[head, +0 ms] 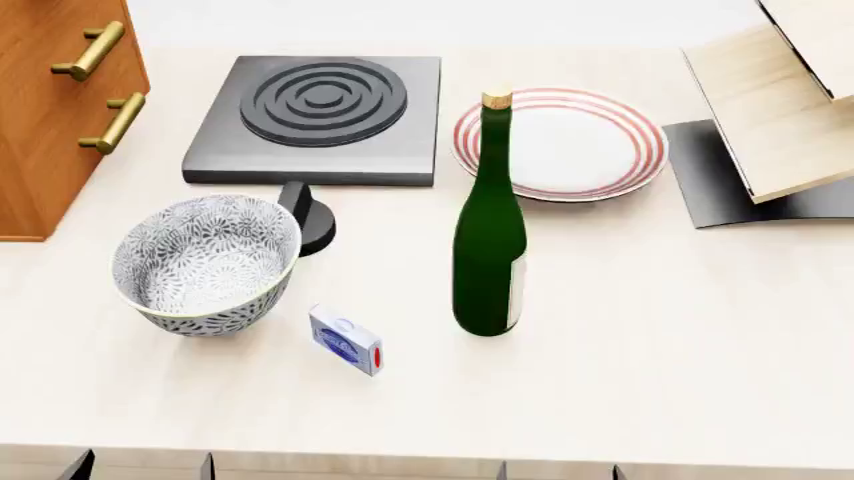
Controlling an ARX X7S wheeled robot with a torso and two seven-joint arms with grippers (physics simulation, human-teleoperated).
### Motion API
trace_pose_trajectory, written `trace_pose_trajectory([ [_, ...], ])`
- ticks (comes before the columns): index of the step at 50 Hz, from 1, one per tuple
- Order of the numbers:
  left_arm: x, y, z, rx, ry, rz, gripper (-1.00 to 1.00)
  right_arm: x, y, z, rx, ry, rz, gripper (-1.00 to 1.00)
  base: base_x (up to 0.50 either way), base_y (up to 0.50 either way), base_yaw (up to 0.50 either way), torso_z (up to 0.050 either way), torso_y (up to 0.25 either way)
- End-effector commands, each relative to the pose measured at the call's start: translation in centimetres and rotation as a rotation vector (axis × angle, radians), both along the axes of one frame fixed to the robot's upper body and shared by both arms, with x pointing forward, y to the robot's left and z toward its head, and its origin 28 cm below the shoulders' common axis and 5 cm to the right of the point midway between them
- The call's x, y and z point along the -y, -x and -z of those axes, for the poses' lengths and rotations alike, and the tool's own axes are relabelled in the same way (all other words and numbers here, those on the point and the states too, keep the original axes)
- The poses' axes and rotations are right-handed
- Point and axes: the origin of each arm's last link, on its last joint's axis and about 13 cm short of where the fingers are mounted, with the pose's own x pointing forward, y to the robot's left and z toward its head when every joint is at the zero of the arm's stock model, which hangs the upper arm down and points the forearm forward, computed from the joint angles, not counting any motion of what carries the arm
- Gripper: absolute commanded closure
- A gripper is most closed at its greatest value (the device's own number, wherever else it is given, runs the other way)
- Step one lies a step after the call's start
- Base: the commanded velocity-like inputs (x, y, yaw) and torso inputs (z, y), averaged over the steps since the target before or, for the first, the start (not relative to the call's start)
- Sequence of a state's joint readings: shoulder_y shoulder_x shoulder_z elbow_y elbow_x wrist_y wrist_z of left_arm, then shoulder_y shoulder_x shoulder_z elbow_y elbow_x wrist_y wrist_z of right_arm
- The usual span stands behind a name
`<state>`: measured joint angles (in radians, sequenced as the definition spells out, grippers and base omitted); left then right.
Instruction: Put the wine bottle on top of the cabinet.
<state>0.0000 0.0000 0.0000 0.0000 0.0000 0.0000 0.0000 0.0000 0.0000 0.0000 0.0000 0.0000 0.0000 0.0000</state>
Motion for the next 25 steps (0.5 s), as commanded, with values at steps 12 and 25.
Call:
trace_pose_trajectory([
  [12,0.1,0.0,-0.1,0.001,-0.005,0.009,-1.0,-0.1,-0.1,0.1,-0.019,0.0,-0.005,-1.0,0.0,0.0,0.0,0.0,0.0],
  [25,0.2,0.0,0.3,-0.039,-0.072,-0.002,-1.0,0.1,-0.1,0.2,-0.025,0.006,-0.001,-1.0,0.0,0.0,0.0,0.0,0.0],
])
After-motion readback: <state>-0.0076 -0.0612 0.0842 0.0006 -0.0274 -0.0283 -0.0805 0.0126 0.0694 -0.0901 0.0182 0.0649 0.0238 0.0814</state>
